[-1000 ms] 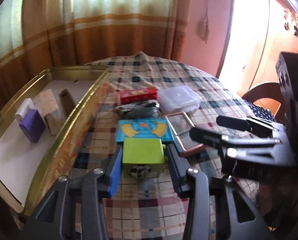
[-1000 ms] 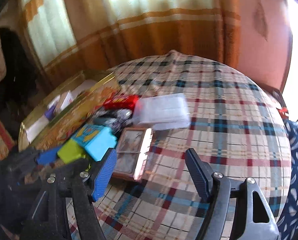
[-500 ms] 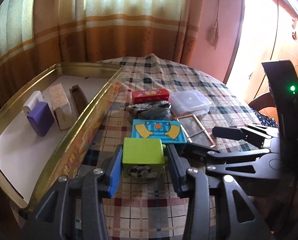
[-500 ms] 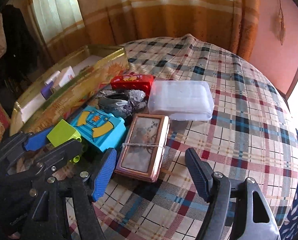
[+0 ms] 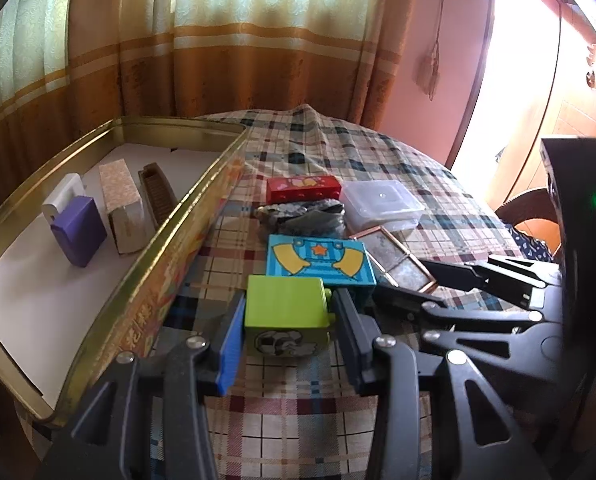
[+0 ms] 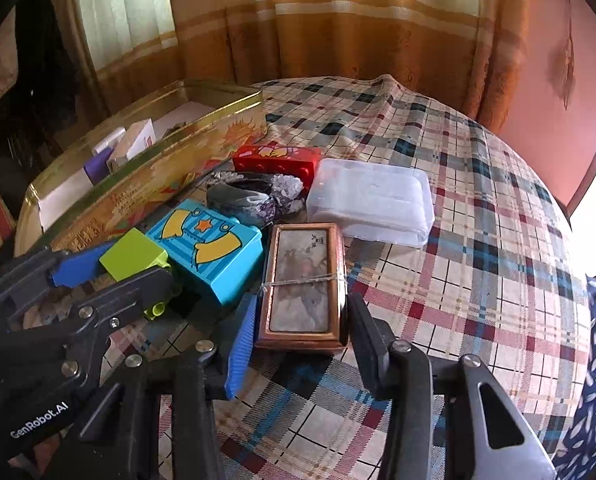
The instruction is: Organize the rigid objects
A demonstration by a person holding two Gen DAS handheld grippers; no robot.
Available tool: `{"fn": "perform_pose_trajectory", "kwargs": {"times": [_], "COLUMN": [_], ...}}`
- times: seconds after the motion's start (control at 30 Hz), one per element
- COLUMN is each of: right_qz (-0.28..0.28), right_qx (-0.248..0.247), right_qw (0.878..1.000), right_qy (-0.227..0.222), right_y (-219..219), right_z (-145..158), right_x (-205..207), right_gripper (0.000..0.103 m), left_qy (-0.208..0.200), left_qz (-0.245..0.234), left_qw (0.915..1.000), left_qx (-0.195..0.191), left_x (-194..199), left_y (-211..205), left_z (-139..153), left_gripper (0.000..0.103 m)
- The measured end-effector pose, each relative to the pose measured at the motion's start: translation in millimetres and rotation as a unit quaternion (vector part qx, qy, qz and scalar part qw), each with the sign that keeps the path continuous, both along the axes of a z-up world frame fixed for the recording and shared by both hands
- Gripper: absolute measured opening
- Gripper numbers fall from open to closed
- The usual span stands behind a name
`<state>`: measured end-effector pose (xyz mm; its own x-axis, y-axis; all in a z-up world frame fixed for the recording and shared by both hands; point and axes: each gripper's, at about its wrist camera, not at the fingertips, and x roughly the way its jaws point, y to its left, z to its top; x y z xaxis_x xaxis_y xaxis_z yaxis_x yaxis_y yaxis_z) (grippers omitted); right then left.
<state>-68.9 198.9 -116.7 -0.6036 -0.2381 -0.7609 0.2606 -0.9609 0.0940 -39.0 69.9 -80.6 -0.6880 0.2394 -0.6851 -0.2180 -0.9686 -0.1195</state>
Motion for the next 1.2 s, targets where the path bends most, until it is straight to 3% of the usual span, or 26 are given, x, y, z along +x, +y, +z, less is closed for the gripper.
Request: {"fn": "perform_pose_trajectory", "kwargs": {"times": [0.47, 1.2], "right_qz": [-0.023, -0.038], "right_qx": [-0.035, -0.065], "right_qw": [0.997, 0.991], "right_qy": [0.058, 0.106], "right_y": [11.0, 22.6], "right_z": [16.0, 27.4], "right_x": [14.3, 30.0], "right_gripper": [0.047, 0.047], "left_qy": [0.029, 0.074], "left_qz": [-0.004, -0.004], "left_qw": [0.9995, 0.9971], "left_qx": [0.011, 0.018], "left_x": [7.1, 19.4], "left_y": [-1.9, -4.7], "left_z": [7.2, 15.0], "left_gripper": [0.041, 0.041]}}
